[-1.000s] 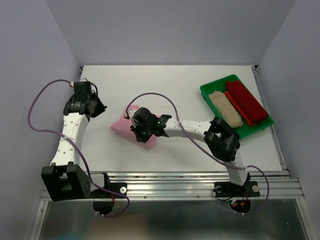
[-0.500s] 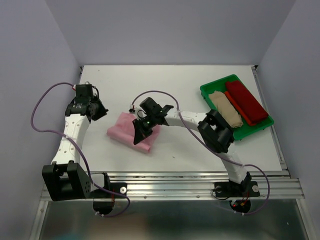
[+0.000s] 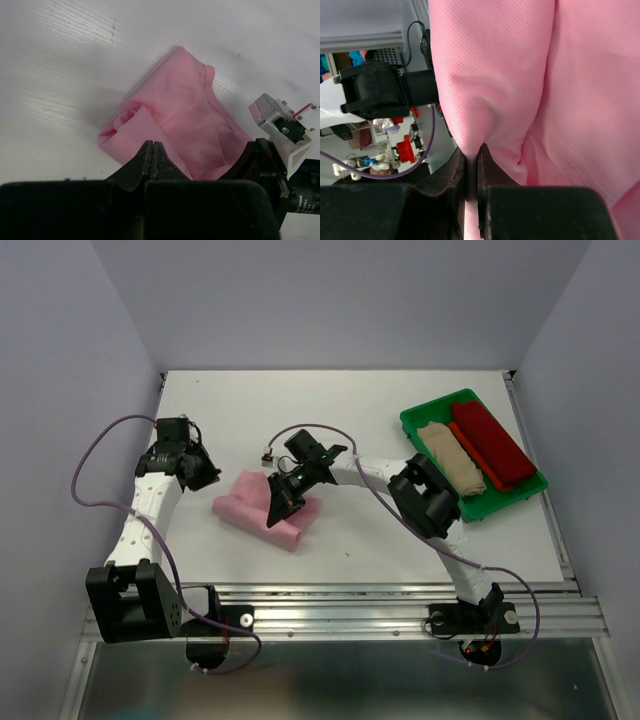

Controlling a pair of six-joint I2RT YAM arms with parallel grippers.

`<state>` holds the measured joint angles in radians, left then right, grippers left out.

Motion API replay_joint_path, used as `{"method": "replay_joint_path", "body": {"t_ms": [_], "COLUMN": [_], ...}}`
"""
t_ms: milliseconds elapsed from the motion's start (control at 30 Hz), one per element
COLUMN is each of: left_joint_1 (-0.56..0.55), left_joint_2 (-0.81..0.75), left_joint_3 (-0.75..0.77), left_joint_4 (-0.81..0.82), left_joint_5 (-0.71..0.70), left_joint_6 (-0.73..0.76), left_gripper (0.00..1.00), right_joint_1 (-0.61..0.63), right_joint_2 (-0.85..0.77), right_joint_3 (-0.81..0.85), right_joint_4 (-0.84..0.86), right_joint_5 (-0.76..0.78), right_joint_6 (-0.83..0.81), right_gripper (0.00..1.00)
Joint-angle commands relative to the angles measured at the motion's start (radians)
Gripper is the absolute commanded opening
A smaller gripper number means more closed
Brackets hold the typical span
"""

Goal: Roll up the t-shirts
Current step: Roll the T-shirt to the center of the board.

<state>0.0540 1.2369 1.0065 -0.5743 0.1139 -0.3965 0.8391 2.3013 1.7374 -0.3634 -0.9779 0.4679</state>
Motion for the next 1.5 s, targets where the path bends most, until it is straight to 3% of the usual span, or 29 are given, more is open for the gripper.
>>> {"method": "replay_joint_path", "body": {"t_ms": [0, 667, 967, 1467], "left_joint_1": [-0.008, -0.207, -0.223, -0.233], "left_joint_2": [-0.033, 0.082, 0.105, 0.165], "left_joint_3": [-0.008, -0.043, -0.017, -0.060], "left_joint_4": [0.008, -0.033, -0.061, 0.019], "left_joint_5": [0.029, -0.071, -0.161, -0.143], "left_joint_6": [0.027, -0.016, -0.038, -0.045], "left_gripper": [0.00, 0.00, 0.00, 0.00], "right_joint_1": [-0.032, -0.078, -0.087, -0.087], "right_joint_2": [0.021, 0.064, 0.063, 0.038], "right_joint_3": [0.054, -0.018, -0.029, -0.062], "right_joint_4": [0.029, 0.119, 0.135, 0.159], "right_joint_5": [-0.076, -0.113, -0.102, -0.032], "right_joint_6": [0.037, 0.087, 0.104, 0.106], "right_gripper": [0.01, 0.02, 0.01, 0.01]}}
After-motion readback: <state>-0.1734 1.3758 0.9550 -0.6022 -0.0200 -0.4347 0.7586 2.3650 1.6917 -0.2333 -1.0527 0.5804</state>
